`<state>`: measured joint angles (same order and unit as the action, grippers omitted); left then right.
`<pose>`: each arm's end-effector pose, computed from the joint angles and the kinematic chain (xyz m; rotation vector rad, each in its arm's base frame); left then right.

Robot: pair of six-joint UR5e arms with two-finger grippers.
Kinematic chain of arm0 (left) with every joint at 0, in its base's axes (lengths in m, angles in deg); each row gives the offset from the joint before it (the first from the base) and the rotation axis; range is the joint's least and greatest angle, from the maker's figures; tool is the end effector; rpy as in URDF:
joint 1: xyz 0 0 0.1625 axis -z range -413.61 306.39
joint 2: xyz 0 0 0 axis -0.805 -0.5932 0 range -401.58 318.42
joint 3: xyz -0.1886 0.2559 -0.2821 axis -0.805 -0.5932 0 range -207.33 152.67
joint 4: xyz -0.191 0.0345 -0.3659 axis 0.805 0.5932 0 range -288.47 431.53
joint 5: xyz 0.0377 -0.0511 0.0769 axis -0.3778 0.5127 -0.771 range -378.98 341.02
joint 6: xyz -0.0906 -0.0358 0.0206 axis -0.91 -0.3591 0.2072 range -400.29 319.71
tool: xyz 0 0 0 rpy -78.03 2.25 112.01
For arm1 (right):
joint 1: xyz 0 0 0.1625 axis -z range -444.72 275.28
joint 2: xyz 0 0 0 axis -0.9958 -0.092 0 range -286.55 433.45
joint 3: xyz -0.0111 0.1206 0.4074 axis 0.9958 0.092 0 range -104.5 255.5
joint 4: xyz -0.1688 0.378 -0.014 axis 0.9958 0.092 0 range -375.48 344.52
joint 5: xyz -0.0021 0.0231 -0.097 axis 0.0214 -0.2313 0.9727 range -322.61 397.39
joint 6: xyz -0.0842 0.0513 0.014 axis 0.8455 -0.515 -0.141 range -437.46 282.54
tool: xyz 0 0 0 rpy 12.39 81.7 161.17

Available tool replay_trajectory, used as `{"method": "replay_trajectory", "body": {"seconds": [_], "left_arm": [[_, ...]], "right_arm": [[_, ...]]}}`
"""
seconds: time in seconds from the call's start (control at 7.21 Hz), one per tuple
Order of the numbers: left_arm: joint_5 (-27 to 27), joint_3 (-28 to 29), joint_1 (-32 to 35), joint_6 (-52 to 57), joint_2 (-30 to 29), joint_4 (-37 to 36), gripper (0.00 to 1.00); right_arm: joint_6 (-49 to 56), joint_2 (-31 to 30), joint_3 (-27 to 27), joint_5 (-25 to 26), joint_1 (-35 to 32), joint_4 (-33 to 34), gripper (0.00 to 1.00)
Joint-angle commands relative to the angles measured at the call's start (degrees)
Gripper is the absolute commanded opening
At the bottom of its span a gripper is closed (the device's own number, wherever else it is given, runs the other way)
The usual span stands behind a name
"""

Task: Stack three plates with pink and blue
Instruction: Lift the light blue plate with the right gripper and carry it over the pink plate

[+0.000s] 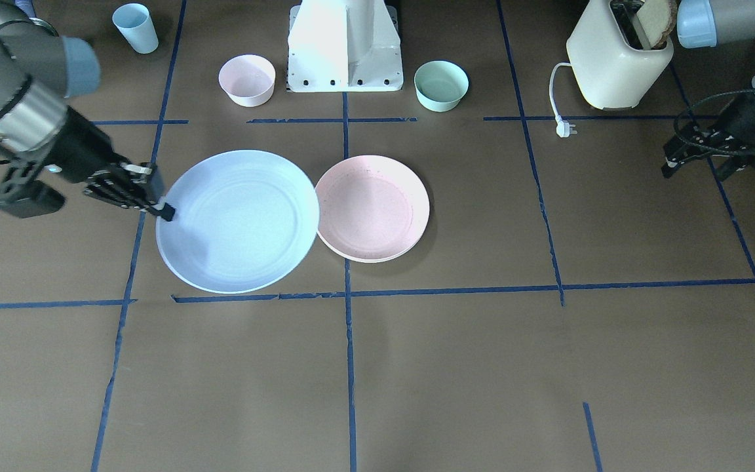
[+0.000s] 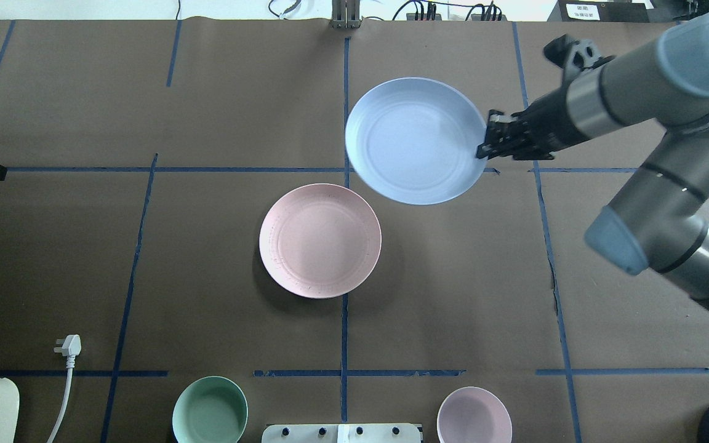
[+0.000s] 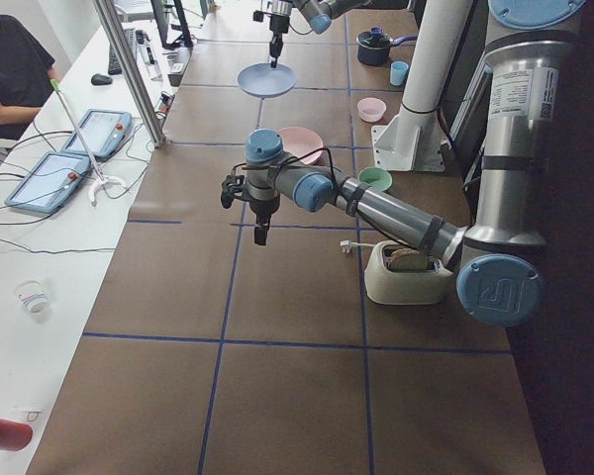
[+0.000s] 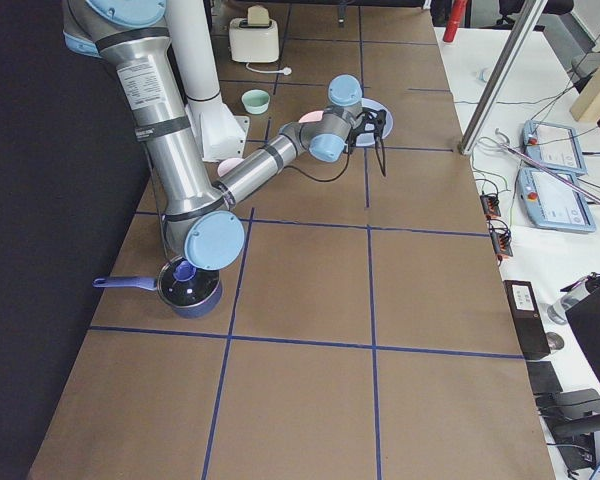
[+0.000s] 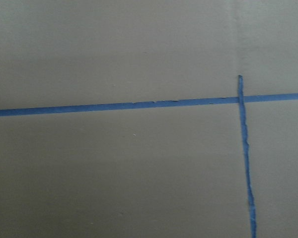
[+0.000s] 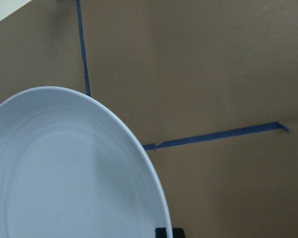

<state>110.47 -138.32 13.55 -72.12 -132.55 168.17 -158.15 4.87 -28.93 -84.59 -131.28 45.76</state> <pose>0.1276 -0.4836 0.4606 0.1161 0.8177 0.0239 -0.3488 -0.4854 0.2746 0.0746 -1.2001 0.2558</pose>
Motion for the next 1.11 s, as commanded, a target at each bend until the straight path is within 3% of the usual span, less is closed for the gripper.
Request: {"method": "replay_trajectory", "body": {"seconds": [0.0,0.28,0.97], "left_arm": [[0.09,0.78,0.42,0.63,0.17,0.04,1.0],[0.09,1.22,0.69,0.63,0.18,0.48,1.0],[0.09,1.66,1.04,0.63,0.09,0.56,1.0]], "right_arm": [[-3.68,4.32,0.01,13.3,12.67,4.13,0.0],[-4.31,8.19,2.99,17.28,16.65,7.75,0.0],[-4.22,8.2,3.36,17.83,18.69,7.84,0.04]]}}
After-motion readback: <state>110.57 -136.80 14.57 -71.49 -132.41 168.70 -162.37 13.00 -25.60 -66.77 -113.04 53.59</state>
